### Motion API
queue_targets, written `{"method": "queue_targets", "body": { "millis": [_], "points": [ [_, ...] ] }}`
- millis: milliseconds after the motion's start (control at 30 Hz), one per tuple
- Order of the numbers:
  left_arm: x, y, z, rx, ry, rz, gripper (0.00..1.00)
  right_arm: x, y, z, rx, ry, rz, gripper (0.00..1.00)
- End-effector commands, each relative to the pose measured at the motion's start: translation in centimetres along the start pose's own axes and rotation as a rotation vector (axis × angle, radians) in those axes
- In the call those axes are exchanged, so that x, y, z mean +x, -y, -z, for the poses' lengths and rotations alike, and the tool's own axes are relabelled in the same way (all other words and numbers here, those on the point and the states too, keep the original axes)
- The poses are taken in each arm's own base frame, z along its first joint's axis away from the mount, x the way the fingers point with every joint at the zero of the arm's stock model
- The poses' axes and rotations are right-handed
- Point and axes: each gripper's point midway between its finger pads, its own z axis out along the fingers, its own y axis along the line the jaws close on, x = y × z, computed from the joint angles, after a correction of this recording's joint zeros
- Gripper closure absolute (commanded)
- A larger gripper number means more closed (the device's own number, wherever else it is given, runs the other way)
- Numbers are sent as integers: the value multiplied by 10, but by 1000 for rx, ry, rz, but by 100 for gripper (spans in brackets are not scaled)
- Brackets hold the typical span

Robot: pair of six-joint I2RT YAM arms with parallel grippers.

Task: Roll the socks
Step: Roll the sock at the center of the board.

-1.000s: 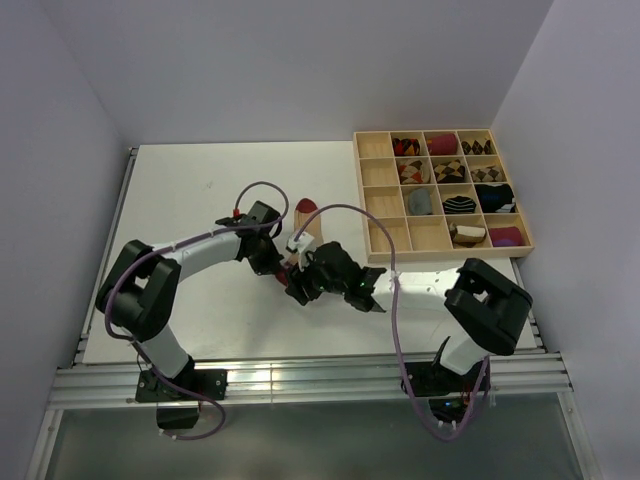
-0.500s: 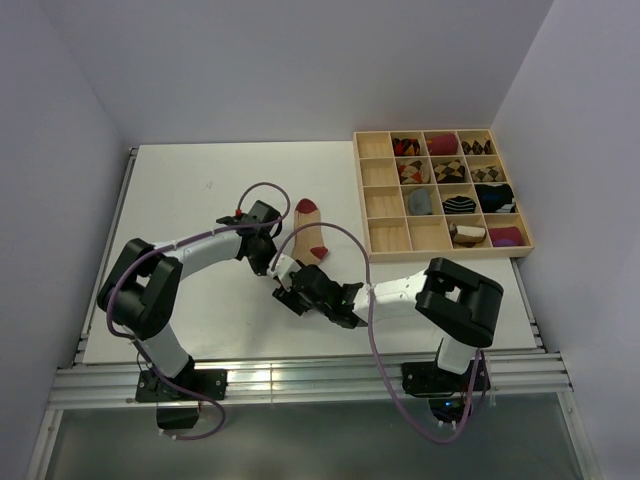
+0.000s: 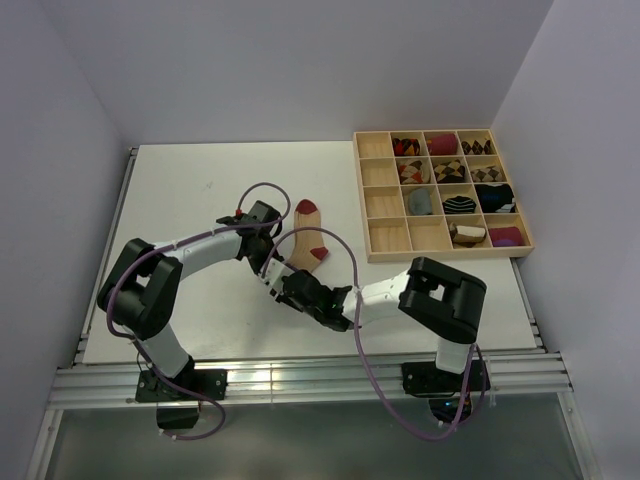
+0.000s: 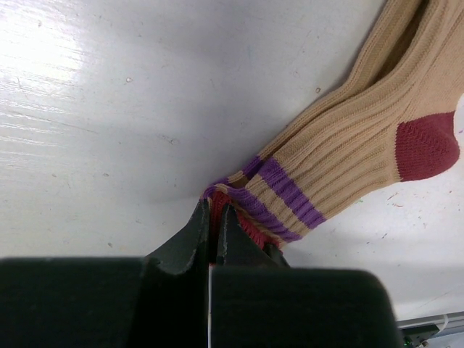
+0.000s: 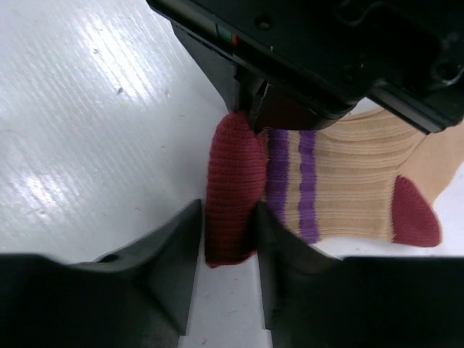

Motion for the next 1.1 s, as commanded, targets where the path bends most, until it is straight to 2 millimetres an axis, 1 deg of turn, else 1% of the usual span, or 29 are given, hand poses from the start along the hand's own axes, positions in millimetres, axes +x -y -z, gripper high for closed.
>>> {"method": "queue_targets", "body": {
  "millis": [0, 67, 100, 133, 167, 233, 267, 300, 333, 367, 400, 433, 467, 500, 533, 567, 600, 633, 667, 733, 767, 800, 833, 867, 900, 933, 967, 1000, 1067],
  "points": [
    [-5, 8, 5, 16, 3, -18, 100, -21, 4, -3, 42, 57, -3, 64],
    [-4, 8, 3, 17, 0, -18, 100, -19, 3, -3, 38, 52, -4, 79],
    [-5, 8, 3, 19, 4, -10, 99, -18, 0, -3, 26, 52, -17, 93],
    [-5, 8, 4, 20, 8, -7, 98, -17, -1, -2, 17, 50, -22, 98],
    [-6, 8, 5, 24, 16, 2, 97, -16, -2, -2, 5, 43, -27, 100],
    [-7, 9, 10, 50, 35, 28, 88, -16, -9, -1, -57, 41, -65, 100],
    [-14, 7, 11, 43, 69, 42, 85, -12, -11, -1, -81, 24, -78, 100],
    [-17, 6, 13, 49, 83, 67, 81, -13, -14, 0, -130, 24, -118, 100],
    [-21, 3, 18, 51, 113, 80, 78, -10, -14, 1, -151, 10, -138, 100],
    [-25, 0, 21, 54, 132, 99, 73, -11, -13, 1, -171, 7, -159, 100],
    [-30, 3, 29, 77, 159, 123, 70, -15, -22, 5, -245, 14, -197, 100],
    [-31, -1, 29, 78, 172, 140, 68, -15, -17, 5, -270, 11, -231, 100],
    [-36, -5, 32, 82, 189, 167, 62, -13, -19, 7, -318, 3, -250, 100],
    [-41, -3, 41, 110, 213, 201, 58, -14, -20, 9, -350, -3, -317, 100],
    [-44, -7, 42, 119, 232, 220, 55, -15, -19, 11, -421, 2, -362, 100],
    [-48, -10, 44, 127, 248, 244, 47, -16, -18, 12, -457, 7, -399, 100],
    [-49, -12, 51, 146, 267, 271, 44, -18, -24, 15, -540, -8, -449, 100],
    [-54, -10, 55, 173, 291, 282, 39, -14, -14, 12, -553, -21, -492, 100],
    [-56, -9, 58, 189, 303, 287, 37, -15, -13, 9, -576, -37, -539, 100],
    [-54, -9, 64, 228, 321, 281, 36, -17, -9, 11, -665, -47, -610, 100],
    [-55, -3, 71, 276, 332, 276, 36, -17, -9, 9, -694, -70, -674, 100],
    [-47, -9, 66, 279, 320, 275, 36, -17, -8, 8, -719, -77, -712, 100],
    [-48, -4, 69, 319, 331, 274, 36, -20, -4, 11, -775, -60, -747, 100],
    [-43, -4, 68, 338, 319, 281, 37, -16, -5, 8, -789, -92, -814, 100],
    [-36, -10, 65, 342, 316, 284, 37, -15, -2, 6, -794, -97, -842, 100],
    [-32, -10, 65, 355, 316, 282, 37, -16, -1, 7, -817, -94, -861, 100],
    [-32, -7, 68, 383, 327, 286, 37, -9, 3, 3, -807, -122, -923, 100],
    [-26, -12, 62, 377, 320, 283, 37, -6, 4, 2, -806, -133, -946, 100],
    [-22, -11, 62, 391, 317, 279, 37, 2, 9, -1, -793, -163, -1010, 100]
  ]
}}
